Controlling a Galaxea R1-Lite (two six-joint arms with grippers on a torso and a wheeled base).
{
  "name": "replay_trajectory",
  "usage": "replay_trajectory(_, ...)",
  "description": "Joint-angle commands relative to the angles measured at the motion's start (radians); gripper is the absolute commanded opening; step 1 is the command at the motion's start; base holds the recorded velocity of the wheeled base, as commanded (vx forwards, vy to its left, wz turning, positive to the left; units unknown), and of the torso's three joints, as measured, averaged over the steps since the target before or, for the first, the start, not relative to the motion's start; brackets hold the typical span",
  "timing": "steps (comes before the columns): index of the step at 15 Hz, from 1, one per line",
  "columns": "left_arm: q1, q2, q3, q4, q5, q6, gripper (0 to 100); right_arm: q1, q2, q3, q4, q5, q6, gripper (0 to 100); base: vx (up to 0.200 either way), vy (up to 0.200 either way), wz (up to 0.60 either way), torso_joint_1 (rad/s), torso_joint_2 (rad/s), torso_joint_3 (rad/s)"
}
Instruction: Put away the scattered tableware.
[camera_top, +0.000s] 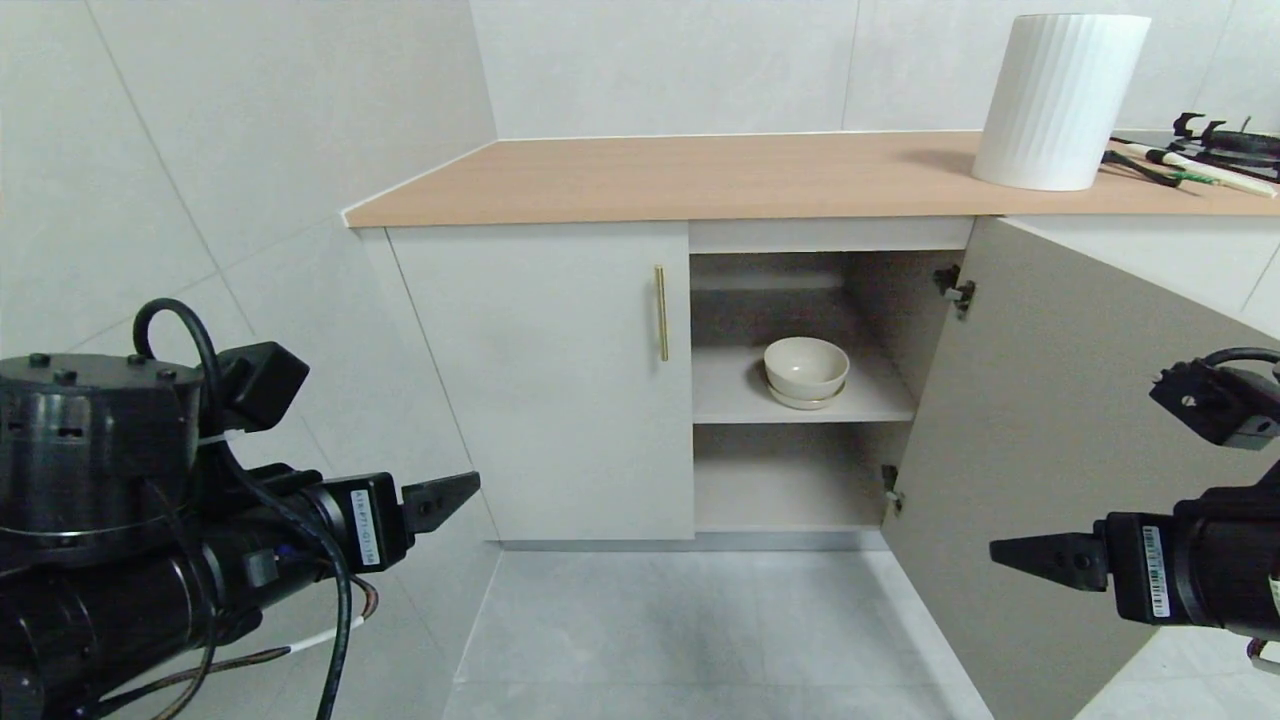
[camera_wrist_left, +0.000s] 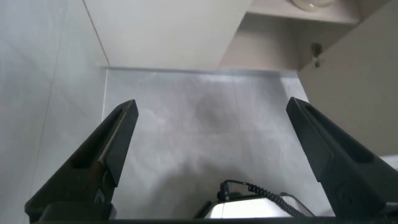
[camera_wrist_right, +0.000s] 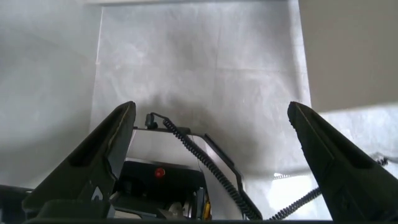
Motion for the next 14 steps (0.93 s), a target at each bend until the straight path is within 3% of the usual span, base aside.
replay_trajectory(1, 0.0, -0.001, 0.001, -0.001, 0.001, 0.0, 100, 0.0, 0.002, 0.0, -0.001, 0.0, 0.0, 100, 0.0, 0.0, 0.0, 0.0, 0.0, 0.0)
replay_trajectory(4, 0.0, -0.001, 0.004, -0.001, -0.001, 0.001, 100, 0.0, -0.008, 0.001, 0.001, 0.0, 0.0, 100, 0.0, 0.0, 0.0, 0.0, 0.0, 0.0)
replay_trajectory(9, 0.0, 0.002, 0.006, -0.001, -0.001, 0.001, 100, -0.001, -0.091, -0.117, 0.254, 0.0, -0.005, 100, 0.0, 0.0, 0.0, 0.0, 0.0, 0.0)
replay_trajectory(12, -0.002, 0.0, 0.006, -0.001, 0.001, 0.004, 100, -0.006, -0.111, -0.137, 0.282, -0.006, -0.005, 100, 0.0, 0.0, 0.0, 0.0, 0.0, 0.0)
replay_trajectory(14, -0.002, 0.0, 0.007, -0.001, 0.003, 0.019, 100, -0.006, -0.11, -0.137, 0.285, -0.009, -0.005, 100, -0.2, -0.2, 0.0, 0.007, 0.0, 0.0)
